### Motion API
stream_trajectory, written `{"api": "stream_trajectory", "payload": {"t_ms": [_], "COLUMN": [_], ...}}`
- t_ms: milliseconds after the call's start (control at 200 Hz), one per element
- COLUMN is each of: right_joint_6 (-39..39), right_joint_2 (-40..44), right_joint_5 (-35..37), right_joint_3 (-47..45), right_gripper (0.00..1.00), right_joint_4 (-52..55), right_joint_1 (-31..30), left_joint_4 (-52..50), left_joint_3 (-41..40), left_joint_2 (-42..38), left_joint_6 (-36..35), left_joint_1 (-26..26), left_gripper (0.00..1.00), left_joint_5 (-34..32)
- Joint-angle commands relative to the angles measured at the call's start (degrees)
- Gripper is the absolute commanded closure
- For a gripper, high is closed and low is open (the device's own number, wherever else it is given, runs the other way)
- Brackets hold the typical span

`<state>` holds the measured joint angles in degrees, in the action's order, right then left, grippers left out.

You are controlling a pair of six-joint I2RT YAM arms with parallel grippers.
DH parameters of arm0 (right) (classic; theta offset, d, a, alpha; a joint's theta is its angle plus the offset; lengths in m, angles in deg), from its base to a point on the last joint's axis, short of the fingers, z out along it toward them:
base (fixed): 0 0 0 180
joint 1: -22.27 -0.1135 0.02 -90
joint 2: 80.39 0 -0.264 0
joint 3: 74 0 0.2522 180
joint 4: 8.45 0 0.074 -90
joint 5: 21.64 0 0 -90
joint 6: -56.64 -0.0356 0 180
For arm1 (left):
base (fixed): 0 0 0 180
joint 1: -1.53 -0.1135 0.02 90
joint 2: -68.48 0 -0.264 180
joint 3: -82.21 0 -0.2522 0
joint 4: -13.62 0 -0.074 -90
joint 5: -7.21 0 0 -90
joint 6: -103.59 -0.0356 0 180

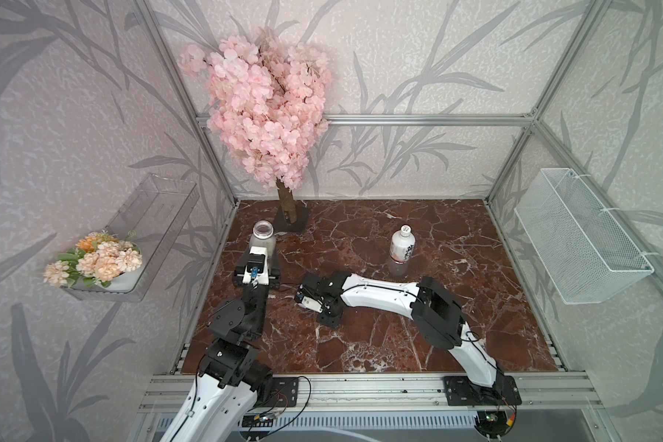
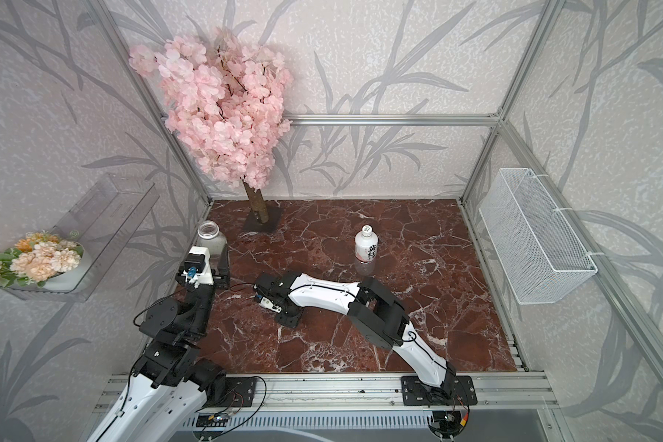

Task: Screw on the bottle caps
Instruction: Screw the bottle cap onto the plastic bottle.

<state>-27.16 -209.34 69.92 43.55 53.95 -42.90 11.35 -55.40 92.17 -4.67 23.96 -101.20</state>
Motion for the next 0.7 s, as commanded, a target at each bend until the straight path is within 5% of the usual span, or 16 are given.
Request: {"api": "stream_trajectory", "payload": {"t_ms": [0,495,695], "right_joint_6": [-1.21,-2.92,-2.99], "right_joint_2": [1.83,8.45,11.15], "right_joint_5": [2.03,4.76,5.43], "right_joint_3": [-3.08,-10.25,-10.66], "right_gripper": [0.67,0.74,0.46], "right_joint_4": [-2.04,-3.42,-4.06], "right_joint_1": [-0.37,0.67,0.92], "left_joint_4": [0.97,1.43,1.49], "left_joint_3": [-0.89,-1.02,-1.03], "left_joint_2": [-0.48,-0.39,-0.33], "left_joint_6": [1.1,1.91,2.0], "left_joint_1": [-0.46,-0.64,-0.71], "left_gripper": [0.46,0.46,0.46], "left_joint_5": [0.21,0.54,0.72]}}
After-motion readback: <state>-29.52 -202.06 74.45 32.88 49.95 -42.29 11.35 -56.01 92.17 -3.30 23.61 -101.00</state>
